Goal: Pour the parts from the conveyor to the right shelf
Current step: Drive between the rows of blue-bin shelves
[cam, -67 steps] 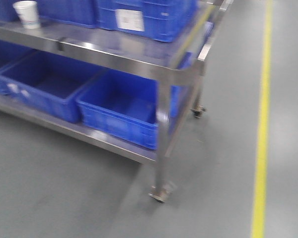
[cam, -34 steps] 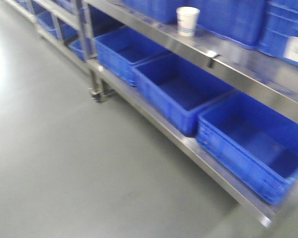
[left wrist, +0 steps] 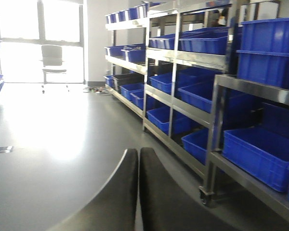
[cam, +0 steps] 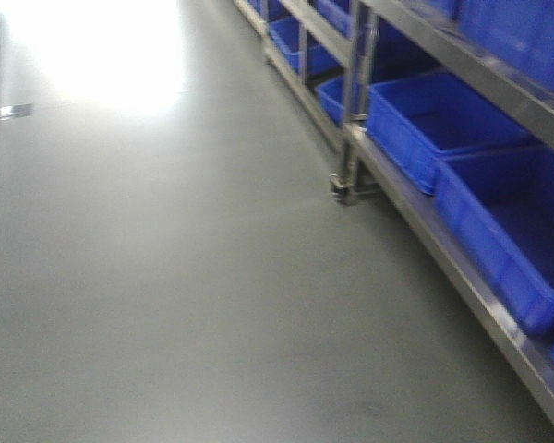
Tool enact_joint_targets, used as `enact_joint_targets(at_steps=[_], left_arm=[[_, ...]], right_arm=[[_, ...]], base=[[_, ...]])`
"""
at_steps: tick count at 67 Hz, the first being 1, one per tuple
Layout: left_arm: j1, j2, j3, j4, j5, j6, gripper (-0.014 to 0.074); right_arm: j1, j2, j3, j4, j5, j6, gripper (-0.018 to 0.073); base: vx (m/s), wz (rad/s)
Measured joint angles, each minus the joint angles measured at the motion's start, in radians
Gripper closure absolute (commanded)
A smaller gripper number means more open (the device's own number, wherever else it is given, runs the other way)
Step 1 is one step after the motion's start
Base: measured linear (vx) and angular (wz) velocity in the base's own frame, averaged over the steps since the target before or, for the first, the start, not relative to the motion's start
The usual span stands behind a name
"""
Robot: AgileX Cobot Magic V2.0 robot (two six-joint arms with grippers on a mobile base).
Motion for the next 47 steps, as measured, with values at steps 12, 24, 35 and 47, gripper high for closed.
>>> enact_joint_targets(at_steps=[12,24,35,47], left_arm=[[0.000,0.000,0.000,0.000,0.000,0.000,0.0603],[0.000,0.000,0.000,0.000,0.000,0.000,0.0603],[0.000,0.000,0.000,0.000,0.000,0.000,0.0603],[0.000,0.000,0.000,0.000,0.000,0.000,0.0603]], right_arm=[[0.000,0.000,0.000,0.000,0.000,0.000,0.0564],[0.000,0.000,0.000,0.000,0.000,0.000,0.0564],[0.000,0.000,0.000,0.000,0.000,0.000,0.0564],[0.000,0.000,0.000,0.000,0.000,0.000,0.0564]], base=[[0.18,0.66],[0.19,0.51],[0.23,0.32],[0.33,0.07]])
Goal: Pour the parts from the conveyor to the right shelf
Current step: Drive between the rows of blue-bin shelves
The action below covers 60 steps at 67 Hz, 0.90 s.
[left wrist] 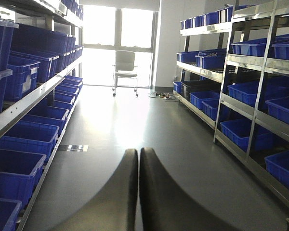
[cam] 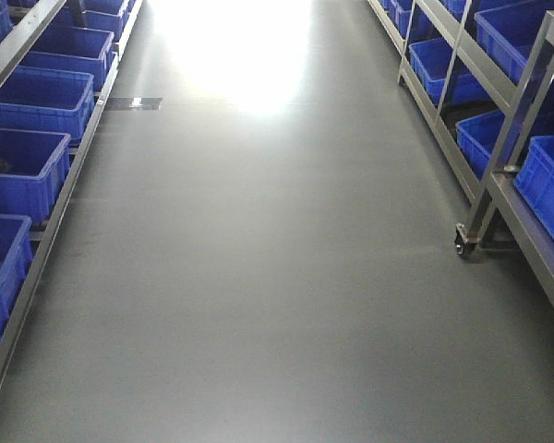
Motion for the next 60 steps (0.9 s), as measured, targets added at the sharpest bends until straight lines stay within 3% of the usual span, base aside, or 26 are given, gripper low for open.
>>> enact_joint_targets(at_steps=[60], left_arm=[[0.000,0.000,0.000,0.000,0.000,0.000,0.0603]], right_arm=[[0.000,0.000,0.000,0.000,0.000,0.000,0.0564]], base=[[0.60,0.00]])
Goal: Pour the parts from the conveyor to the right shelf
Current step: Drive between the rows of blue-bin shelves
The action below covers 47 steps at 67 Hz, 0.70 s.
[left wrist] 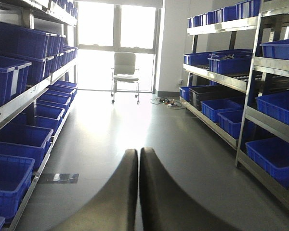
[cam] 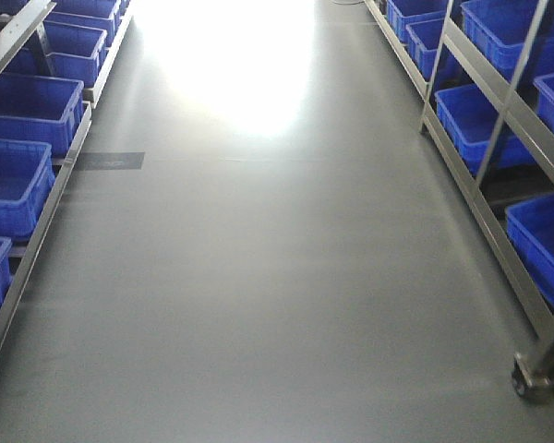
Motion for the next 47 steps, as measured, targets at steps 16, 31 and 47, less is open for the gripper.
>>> enact_joint_targets(at_steps=[16,31,47], left_arm=[[0.000,0.000,0.000,0.000,0.000,0.000,0.0603],[0.000,0.000,0.000,0.000,0.000,0.000,0.0603],[0.000,0.000,0.000,0.000,0.000,0.000,0.0603]], right_arm=[[0.000,0.000,0.000,0.000,0.000,0.000,0.0564],[0.000,0.000,0.000,0.000,0.000,0.000,0.0564],[0.000,0.000,0.000,0.000,0.000,0.000,0.0564]], base=[[0.71,0.07],[0.67,0.03],[0.66,0.01]])
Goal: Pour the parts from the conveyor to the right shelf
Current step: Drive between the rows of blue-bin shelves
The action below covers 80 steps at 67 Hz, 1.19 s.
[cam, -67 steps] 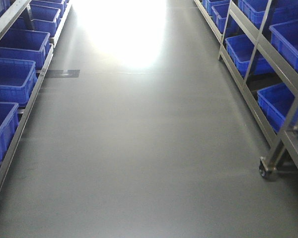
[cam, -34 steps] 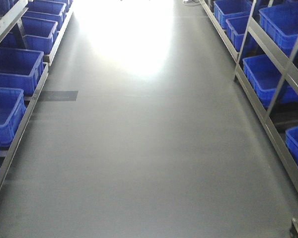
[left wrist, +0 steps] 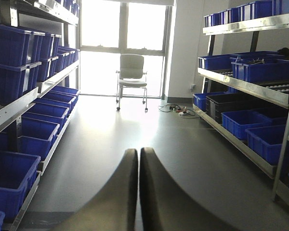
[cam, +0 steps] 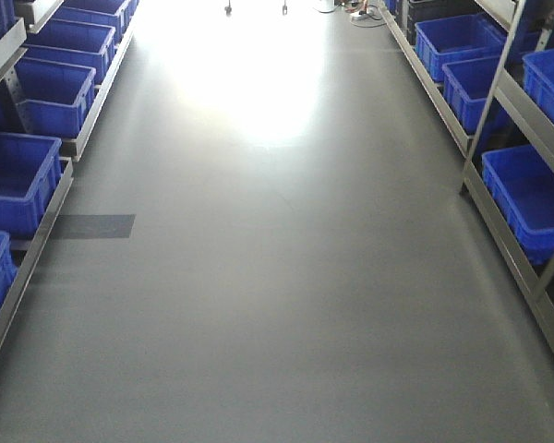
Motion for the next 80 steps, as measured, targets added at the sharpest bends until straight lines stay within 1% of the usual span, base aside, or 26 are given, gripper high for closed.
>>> enact_joint_targets(at_steps=[45,80], left_arm=[[0.000,0.000,0.000,0.000,0.000,0.000,0.0603],[0.000,0.000,0.000,0.000,0.000,0.000,0.0603]], right_arm=[[0.000,0.000,0.000,0.000,0.000,0.000,0.0564],[0.000,0.000,0.000,0.000,0.000,0.000,0.0564]], base=[[0.64,0.04],[0.54,0.10]])
